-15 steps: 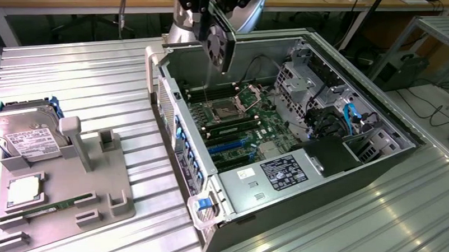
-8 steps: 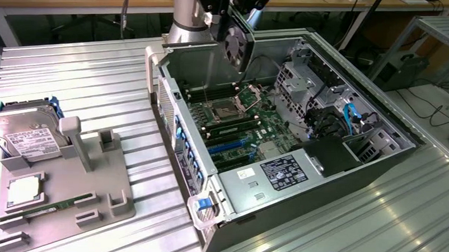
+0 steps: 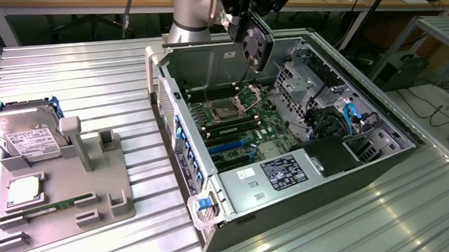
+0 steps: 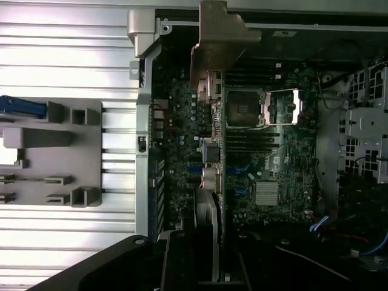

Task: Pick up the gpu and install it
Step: 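Pick up the gpu and move the gpu toward the slot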

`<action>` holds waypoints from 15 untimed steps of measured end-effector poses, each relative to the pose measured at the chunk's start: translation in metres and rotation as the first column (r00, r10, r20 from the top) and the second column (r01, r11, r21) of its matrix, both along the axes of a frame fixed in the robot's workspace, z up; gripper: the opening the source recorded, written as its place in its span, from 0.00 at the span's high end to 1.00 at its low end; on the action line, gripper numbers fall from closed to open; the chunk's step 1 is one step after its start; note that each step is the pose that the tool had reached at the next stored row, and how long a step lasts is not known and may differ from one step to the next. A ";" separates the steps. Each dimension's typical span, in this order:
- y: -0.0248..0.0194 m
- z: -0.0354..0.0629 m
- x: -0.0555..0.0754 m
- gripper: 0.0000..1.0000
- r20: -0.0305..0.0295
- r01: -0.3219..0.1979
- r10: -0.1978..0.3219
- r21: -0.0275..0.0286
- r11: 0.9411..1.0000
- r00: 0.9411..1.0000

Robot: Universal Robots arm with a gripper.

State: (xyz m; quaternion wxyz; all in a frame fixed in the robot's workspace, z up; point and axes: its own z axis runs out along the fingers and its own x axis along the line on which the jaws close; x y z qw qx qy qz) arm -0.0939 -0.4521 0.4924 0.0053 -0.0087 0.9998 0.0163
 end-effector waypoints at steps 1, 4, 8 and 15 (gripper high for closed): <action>0.0000 -0.0004 0.002 0.72 0.000 0.005 -0.005 0.000 1.000 1.000; 0.0000 -0.0016 0.012 0.72 0.000 0.013 -0.013 0.000 1.000 1.000; 0.0000 -0.0038 0.026 0.72 0.000 0.015 -0.015 0.000 1.000 1.000; 0.0000 -0.0069 0.048 0.72 0.000 0.016 -0.016 0.000 1.000 1.000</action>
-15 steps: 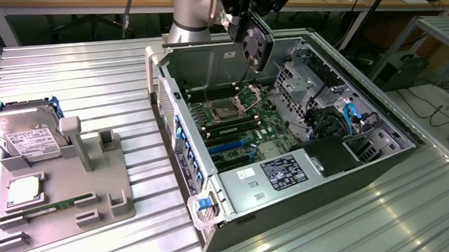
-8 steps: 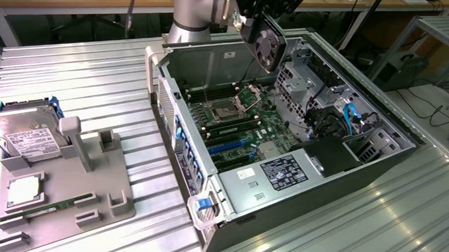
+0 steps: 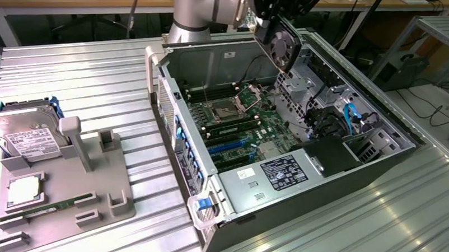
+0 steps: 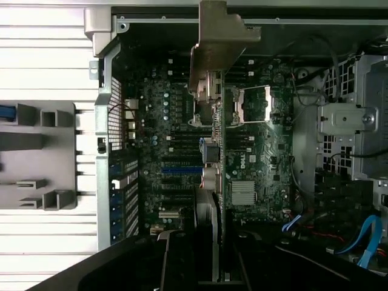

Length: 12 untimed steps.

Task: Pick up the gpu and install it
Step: 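Pick up the gpu and move the gpu toward the slot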

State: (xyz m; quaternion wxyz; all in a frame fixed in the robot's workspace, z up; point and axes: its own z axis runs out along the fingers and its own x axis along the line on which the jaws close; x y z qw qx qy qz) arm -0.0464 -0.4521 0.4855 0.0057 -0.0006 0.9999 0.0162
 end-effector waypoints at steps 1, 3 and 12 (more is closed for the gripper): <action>0.0000 -0.0004 0.002 0.72 0.000 0.000 0.000 0.000 1.000 1.000; 0.0000 -0.0012 0.006 0.72 0.000 0.000 0.000 0.000 1.000 1.000; 0.0000 -0.0032 0.026 0.72 0.000 0.001 -0.001 0.000 1.000 1.000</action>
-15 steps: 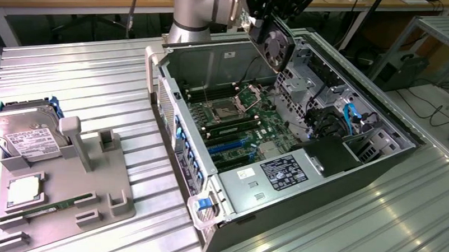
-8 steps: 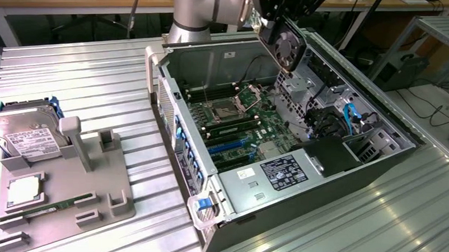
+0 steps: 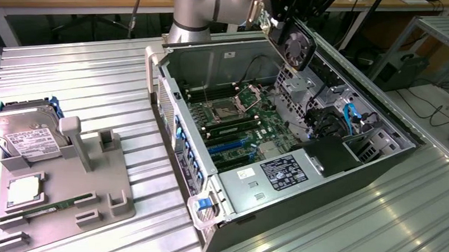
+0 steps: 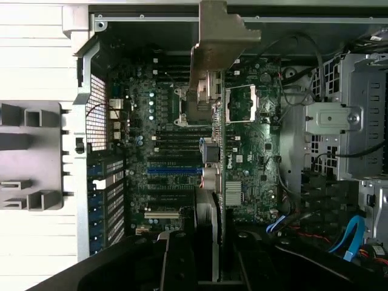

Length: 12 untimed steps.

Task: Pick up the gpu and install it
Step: 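Pick up the gpu and move the gpu toward the slot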

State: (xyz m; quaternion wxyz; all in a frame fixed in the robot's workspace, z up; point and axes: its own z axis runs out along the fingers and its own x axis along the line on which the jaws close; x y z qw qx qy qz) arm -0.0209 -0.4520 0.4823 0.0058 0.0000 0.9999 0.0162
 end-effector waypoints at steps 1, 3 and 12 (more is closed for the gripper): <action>0.0000 -0.0002 0.002 0.72 0.000 0.000 0.000 0.000 1.000 1.000; 0.0000 -0.0006 0.005 0.72 0.000 0.000 0.000 0.000 1.000 1.000; 0.0000 -0.0015 0.017 0.72 0.000 0.001 -0.001 0.000 1.000 1.000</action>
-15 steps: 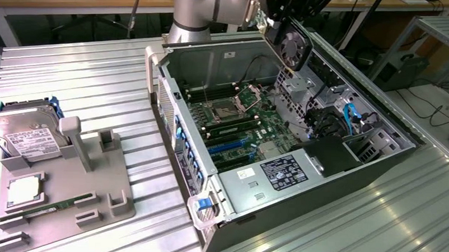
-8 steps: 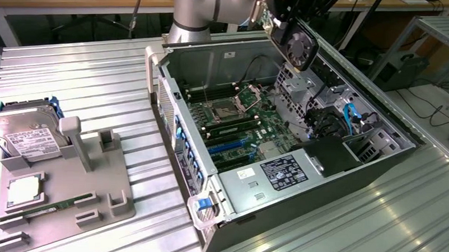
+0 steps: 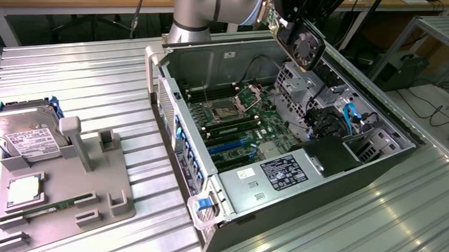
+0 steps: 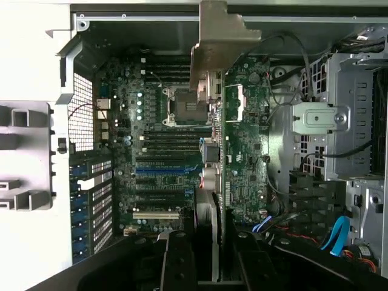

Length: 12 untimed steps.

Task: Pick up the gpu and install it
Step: 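Pick up the gpu and move the gpu toward the slot, then insert the gpu into the slot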

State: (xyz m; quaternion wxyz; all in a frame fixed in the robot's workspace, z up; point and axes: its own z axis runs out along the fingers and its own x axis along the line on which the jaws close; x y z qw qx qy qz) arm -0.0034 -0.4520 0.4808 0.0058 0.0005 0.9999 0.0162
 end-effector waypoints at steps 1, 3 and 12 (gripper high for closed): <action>0.0000 0.0000 0.000 0.72 0.000 0.000 0.000 0.000 1.000 1.000; 0.0000 0.0000 0.000 0.72 0.000 0.000 0.000 0.000 1.000 1.000; 0.0000 0.0000 0.000 0.72 0.000 0.000 0.000 0.000 1.000 1.000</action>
